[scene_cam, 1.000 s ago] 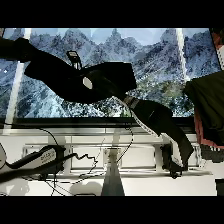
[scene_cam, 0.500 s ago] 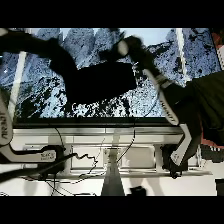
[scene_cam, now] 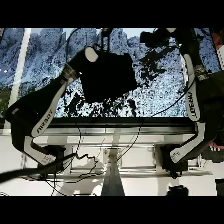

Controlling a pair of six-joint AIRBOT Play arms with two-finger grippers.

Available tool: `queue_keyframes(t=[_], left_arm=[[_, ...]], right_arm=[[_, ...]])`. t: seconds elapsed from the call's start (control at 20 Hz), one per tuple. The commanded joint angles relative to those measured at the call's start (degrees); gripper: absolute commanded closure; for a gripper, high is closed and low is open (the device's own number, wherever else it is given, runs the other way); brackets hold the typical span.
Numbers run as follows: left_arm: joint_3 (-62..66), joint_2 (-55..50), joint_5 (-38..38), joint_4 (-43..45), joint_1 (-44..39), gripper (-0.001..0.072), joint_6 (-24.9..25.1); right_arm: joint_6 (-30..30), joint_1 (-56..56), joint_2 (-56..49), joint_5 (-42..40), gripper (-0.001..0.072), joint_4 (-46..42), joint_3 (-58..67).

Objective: Fold the clothes and pants, and hang the long-sleeved shirts on hangers.

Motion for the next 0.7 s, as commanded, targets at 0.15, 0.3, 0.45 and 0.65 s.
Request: queue_keyframes(t=[0.15, 0.3, 0.45, 0.65], left_arm=[[0.0, 5.1, -3.4, 19.4, 2.8, -0.0008, 0.5], [0.0, 8.9, -11.2, 20.5, 7.1, -0.0007, 0.5], [0.0, 11.2, -14.0, 20.5, 9.6, -0.0006, 0.5], [0.0, 11.5, -14.2, 20.5, 9.4, -0.0006, 0.5]], right_arm=[[-17.0, -10.6, -1.4, 10.4, 0.0702, 7.7, -1.6], [-30.9, -14.6, -1.4, 11.5, 0.07, 28.8, -10.2], [-28.0, -13.8, -1.9, 6.2, 0.0121, 34.9, -19.8], [-23.9, -8.4, -4.3, -2.3, 0.0013, 39.1, -25.3]])
